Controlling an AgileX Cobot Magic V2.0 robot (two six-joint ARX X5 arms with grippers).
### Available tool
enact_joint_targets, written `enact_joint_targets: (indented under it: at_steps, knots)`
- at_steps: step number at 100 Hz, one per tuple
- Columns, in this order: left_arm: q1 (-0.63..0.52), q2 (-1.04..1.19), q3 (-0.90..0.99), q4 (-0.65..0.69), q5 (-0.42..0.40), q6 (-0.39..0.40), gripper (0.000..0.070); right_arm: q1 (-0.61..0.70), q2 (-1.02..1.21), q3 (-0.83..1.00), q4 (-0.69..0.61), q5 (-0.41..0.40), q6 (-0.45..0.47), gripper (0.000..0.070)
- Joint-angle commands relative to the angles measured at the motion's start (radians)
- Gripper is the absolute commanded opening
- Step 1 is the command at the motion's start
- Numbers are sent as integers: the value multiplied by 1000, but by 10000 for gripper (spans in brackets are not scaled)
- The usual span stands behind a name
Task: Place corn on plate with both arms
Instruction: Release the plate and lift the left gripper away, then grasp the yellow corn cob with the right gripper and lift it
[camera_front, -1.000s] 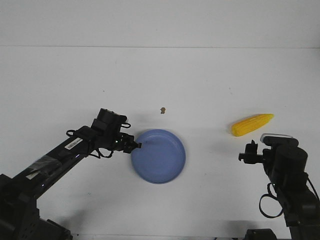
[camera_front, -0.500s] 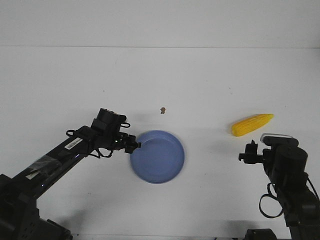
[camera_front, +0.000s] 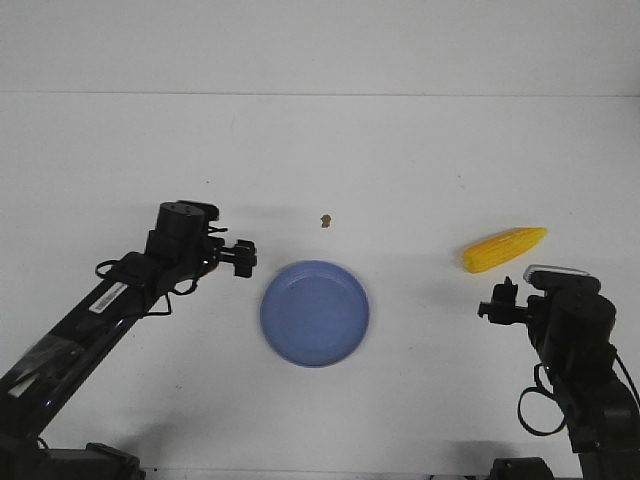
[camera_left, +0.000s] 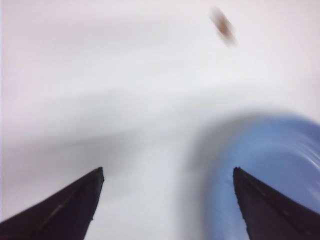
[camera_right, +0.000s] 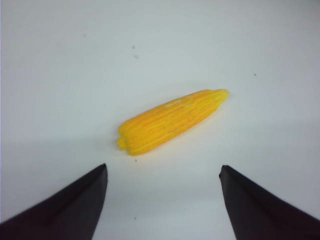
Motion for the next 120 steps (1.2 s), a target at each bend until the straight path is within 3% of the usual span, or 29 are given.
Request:
enact_joint_targets:
  at_steps: [1,10,18,34,65,80,120]
  knots:
    - [17,-38,13,20,-79,70,543,0,23,16,16,44,60,476]
    - [55,-100,13,38,-86,80,543,-5,66,16,39,105,103,476]
    - [84,-140,13,42,-85,82,543,-26,125,16,77,99,151,476]
    - [106,-185,13,33,-85,82,543,-107,283,16,177,-3,280,499]
    - [106,-191,13,23,-84,82,543,-216,532,16,370,-143,412,507]
    - [106,-191,13,23,-85,82,543,-236,618,17,467,-230,449,507]
    - [106,-191,13,23,-84,81,543,-236,805,19,597,-363,494,506]
